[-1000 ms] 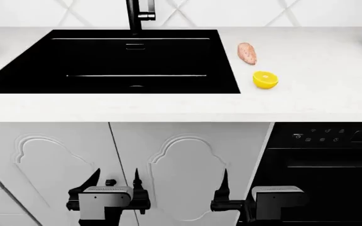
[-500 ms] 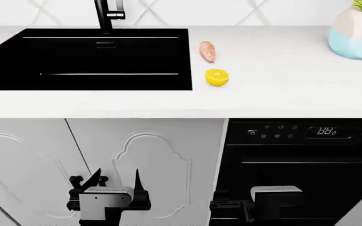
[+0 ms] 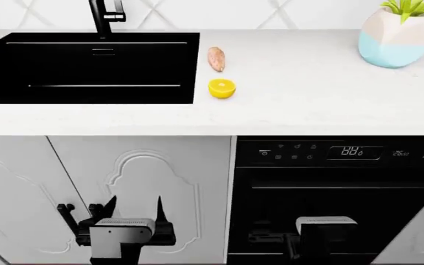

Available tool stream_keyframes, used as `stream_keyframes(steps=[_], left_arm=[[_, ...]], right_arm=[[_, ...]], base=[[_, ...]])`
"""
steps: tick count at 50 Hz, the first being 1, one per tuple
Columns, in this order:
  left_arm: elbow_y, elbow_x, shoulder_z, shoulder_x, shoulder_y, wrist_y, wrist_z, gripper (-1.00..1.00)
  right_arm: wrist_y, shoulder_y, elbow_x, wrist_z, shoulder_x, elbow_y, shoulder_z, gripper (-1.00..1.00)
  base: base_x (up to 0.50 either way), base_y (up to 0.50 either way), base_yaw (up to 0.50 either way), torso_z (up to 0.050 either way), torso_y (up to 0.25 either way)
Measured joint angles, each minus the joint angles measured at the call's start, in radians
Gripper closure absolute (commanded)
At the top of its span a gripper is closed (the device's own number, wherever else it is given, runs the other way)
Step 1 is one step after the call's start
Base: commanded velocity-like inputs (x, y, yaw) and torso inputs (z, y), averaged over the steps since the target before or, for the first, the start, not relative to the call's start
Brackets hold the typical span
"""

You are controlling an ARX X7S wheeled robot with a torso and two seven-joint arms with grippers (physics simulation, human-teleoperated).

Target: There is a mixed pile of frozen fruits and vegetables on the counter. Locate all the frozen vegetables and place the items in a bowl on the counter. Take all the frozen fruits and defrost them in a running sink.

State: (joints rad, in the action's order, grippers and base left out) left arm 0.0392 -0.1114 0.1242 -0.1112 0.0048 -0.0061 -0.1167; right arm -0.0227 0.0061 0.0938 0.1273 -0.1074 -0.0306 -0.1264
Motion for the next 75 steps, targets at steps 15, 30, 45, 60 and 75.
stream_keyframes(steps=[15,30,45,60,75], left_arm=[[0.589,-0.208,-0.138,-0.149,-0.033,-0.472,-0.125,-1.00],[0.747,-1.229,-0.111,-0.603,-0.810,-1.034,-0.802,-1.00],[0.593,-1.662,0.134,-0.731,-1.381,-1.292,-1.096,-1.00],[0.537,-1.845,0.270,-0.780,-1.592,-1.368,-1.194,-1.00],[0.518,-1.918,0.343,-0.801,-1.670,-1.375,-1.232,-1.00]], right_arm=[[-0.613,0.149,0.156,0.122,-0.093,-0.590,0.096,-1.00],[-0.997,1.104,1.324,1.048,-0.536,-0.656,-0.168,-1.00],[-0.958,1.718,1.905,1.318,-0.763,-0.524,-0.668,-1.00],[-0.902,1.808,2.013,1.277,-0.826,-0.517,-0.754,-1.00],[-0.868,1.817,2.042,1.260,-0.834,-0.514,-0.777,-1.00]], base=[[0.00,0.00,0.00,0.000,0.000],[0.00,0.00,0.00,0.000,0.000],[0.04,0.00,0.00,0.000,0.000],[0.50,0.00,0.00,0.000,0.000],[0.50,0.00,0.00,0.000,0.001]])
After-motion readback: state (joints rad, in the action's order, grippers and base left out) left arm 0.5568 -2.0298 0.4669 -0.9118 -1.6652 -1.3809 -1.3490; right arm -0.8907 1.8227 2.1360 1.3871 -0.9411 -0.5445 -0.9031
